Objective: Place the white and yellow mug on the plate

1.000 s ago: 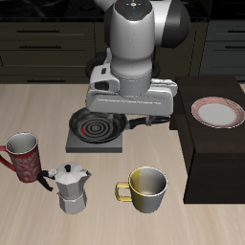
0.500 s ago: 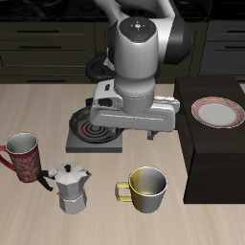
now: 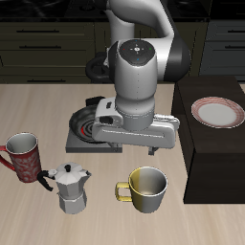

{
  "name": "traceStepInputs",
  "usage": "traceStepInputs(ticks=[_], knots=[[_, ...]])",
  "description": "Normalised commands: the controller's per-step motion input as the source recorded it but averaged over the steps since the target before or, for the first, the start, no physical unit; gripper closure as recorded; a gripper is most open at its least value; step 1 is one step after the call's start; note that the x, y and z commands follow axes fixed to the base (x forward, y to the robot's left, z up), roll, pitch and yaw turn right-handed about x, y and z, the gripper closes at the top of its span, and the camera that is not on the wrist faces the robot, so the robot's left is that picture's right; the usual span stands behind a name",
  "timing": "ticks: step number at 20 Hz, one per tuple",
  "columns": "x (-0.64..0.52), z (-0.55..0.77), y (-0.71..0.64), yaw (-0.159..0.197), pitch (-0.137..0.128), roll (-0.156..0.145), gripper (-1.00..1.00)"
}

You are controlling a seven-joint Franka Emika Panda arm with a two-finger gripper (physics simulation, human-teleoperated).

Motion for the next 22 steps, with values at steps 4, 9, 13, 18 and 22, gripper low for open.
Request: traceStepInputs(ticks=[4,9,13,18,22], knots=[[-0.02,-0.32,0.03,0.012,-0.039,0.002,-1.00],[-0.06,-0.29,-0.03,-0.011,-0.027,-0.013,-1.00],[-0.04,-0.25,0.07,-0.004,-0.037,-0.002,-1.00],[-0.01,-0.29,0.14,-0.009,-0.009,0.001,-1.00],[-0.05,-0.19,0.03,-0.014,-0.018,0.002,-1.00]])
